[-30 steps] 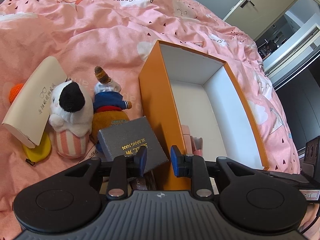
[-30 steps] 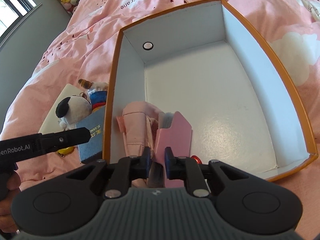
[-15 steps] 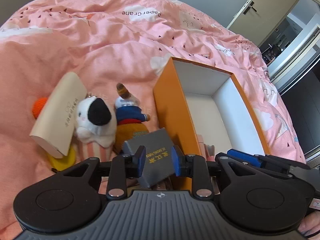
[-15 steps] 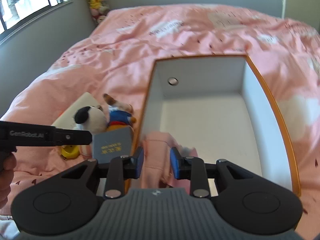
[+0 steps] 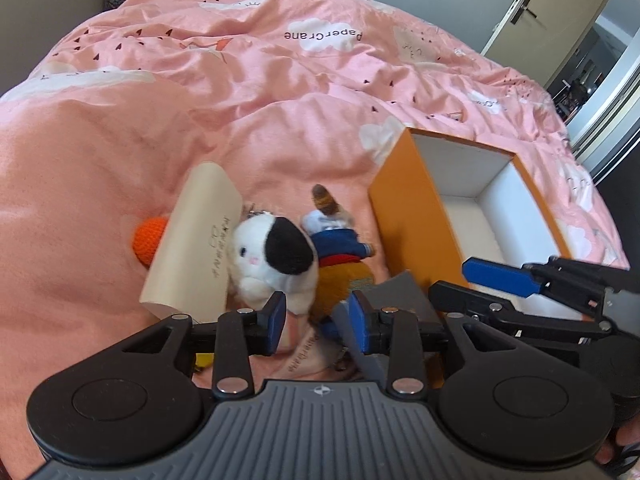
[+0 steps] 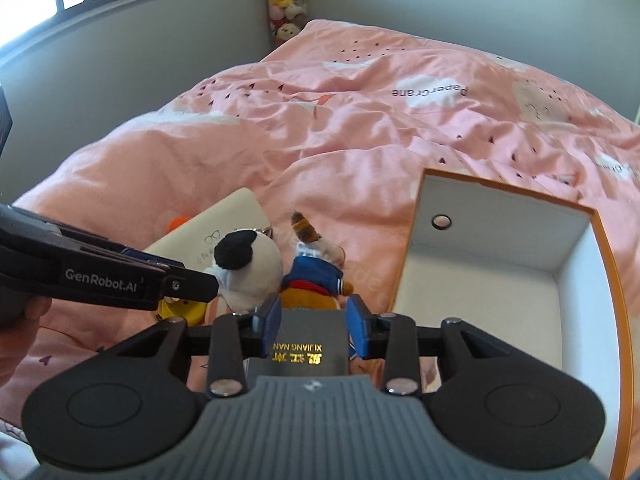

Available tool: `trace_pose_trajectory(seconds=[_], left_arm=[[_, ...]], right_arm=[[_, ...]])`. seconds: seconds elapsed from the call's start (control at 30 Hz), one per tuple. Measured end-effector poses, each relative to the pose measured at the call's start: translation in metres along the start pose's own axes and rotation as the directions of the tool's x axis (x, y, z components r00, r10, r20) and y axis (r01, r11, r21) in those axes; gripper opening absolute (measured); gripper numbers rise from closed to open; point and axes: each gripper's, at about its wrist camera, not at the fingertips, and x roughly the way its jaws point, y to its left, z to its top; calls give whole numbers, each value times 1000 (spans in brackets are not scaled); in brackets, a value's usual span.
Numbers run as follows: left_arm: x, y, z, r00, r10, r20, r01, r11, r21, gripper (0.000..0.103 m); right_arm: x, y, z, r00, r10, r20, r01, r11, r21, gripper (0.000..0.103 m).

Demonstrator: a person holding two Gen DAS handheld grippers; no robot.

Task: Organize objects

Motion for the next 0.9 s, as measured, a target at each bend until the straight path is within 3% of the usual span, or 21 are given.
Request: trace_pose_trajectory(seconds=[0.27,0.37,0.67,0.9], left_arm=[[26,7,-2,998,63,5,-63,996,61,46],[33,8,-1,997,75,4,-75,995,61,55],[54,5,0,993,121,-17,-119,989,84,64],[71,-2,1,988,154,-10,-151,981,126,70]], right_arm=[[33,3,15,997,-1,-79,-8,994,-109,38],[45,2,21,994,4,-113,-19,991,-132,38],[78,-2,35,982,-2,-190,-32,984,-173,23],[91,-12,40,971,13,-239,-49,988,-147,24]])
